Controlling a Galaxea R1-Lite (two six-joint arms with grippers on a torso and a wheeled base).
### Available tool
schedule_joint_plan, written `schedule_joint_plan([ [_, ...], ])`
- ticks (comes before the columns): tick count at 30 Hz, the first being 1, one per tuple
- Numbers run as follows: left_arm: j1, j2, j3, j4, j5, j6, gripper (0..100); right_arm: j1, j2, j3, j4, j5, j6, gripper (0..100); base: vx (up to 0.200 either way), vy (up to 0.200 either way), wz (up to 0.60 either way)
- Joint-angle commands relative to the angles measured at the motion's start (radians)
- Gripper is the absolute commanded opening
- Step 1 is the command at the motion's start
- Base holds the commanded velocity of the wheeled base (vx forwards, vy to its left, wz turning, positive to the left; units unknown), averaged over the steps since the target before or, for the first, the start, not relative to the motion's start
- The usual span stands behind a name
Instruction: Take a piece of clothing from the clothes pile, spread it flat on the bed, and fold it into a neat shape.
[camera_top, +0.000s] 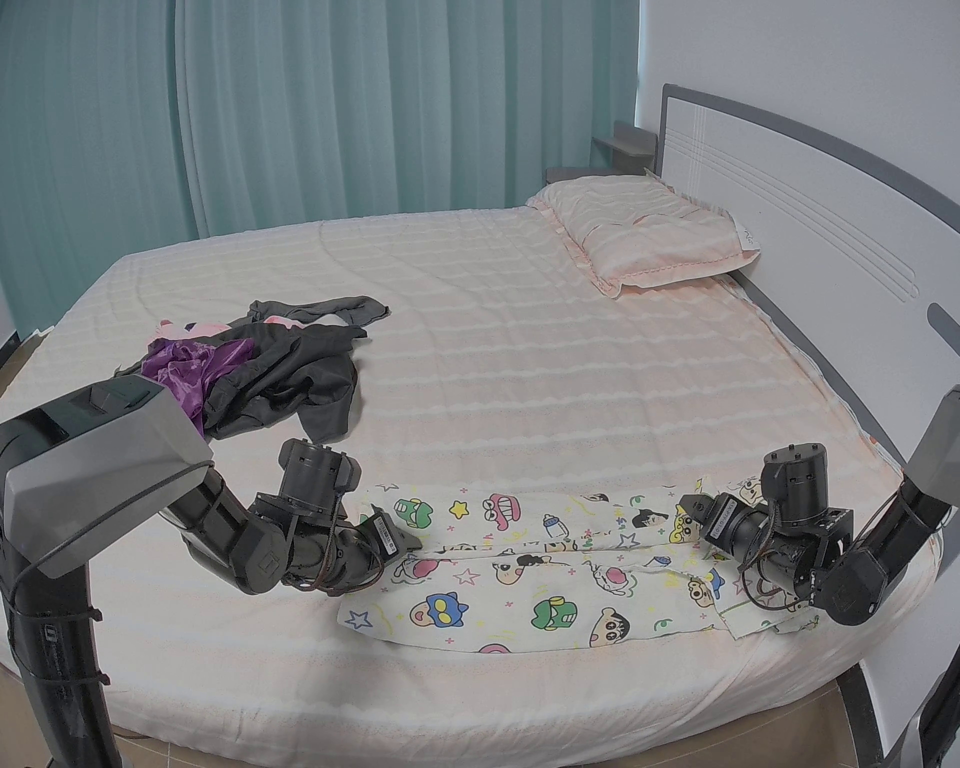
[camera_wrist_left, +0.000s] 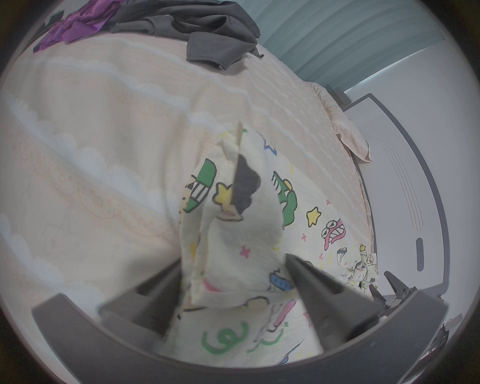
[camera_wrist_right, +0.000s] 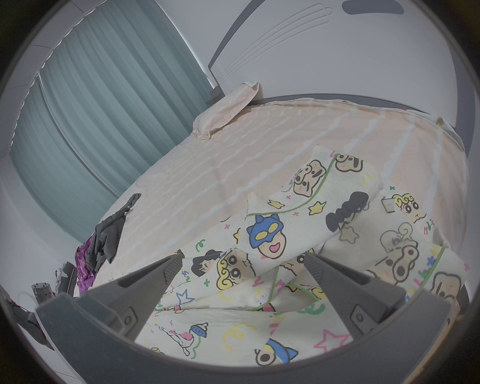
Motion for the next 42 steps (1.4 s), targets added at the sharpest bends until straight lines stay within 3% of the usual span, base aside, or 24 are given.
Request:
schedule_joint_plan([
  [1,0.009,0.003,0.009,0.001,0.001,-0.004,0,-0.001,0.003,0.002,-0.001,0.0,0.0,100,0.0,0.0,0.0],
  [18,0.083,-0.187,0.097,0.005,-0.004,-0.018,0,-0.013,-0.014,0.005,-0.002,0.0,0.0,100,0.0,0.0,0.0],
  [27,0.19,-0.273,0.174,0.002,-0.058,-0.015,0,-0.03,-0.026,0.005,-0.002,0.002,-0.003,100,0.0,0.0,0.0],
  [38,0.494,-0.439,0.279,0.004,-0.205,0.002,0,-0.056,-0.04,0.004,-0.03,0.002,-0.002,100,0.0,0.0,0.0],
  [42,0.652,-0.517,0.304,0.01,-0.323,0.034,0,-0.057,-0.042,0.004,-0.031,0.002,0.0,100,0.0,0.0,0.0],
])
